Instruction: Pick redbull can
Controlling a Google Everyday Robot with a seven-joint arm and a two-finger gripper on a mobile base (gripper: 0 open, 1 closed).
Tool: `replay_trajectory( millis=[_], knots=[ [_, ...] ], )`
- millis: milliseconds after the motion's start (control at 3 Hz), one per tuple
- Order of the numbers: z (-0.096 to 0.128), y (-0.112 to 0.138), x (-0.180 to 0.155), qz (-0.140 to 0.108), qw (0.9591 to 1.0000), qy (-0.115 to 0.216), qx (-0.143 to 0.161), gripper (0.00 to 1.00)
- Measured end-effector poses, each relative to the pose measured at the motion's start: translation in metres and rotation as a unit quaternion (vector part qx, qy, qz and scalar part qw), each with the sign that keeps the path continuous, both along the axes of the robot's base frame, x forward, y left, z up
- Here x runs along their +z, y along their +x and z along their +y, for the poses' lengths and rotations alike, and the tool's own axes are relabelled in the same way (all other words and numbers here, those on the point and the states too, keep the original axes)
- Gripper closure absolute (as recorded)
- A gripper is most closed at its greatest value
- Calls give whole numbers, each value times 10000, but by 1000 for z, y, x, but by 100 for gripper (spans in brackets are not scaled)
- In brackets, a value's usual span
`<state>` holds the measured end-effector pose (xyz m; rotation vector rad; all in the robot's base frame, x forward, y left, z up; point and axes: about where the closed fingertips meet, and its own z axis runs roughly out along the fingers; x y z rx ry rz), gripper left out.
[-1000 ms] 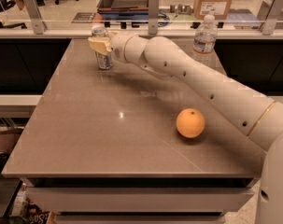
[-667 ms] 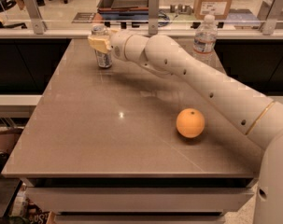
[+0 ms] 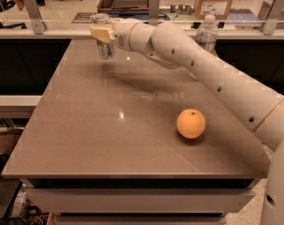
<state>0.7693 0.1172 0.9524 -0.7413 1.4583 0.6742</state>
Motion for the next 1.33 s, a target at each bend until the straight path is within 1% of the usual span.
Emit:
replay_trajectory(
  millis=[667, 1000, 1333],
  knots=[
    [-17, -7, 49, -262, 9994, -156, -146, 100],
    [-19, -3, 79, -482, 9984, -257, -151, 100],
    [-19, -3, 79, -482, 9984, -257, -150, 100]
  ],
)
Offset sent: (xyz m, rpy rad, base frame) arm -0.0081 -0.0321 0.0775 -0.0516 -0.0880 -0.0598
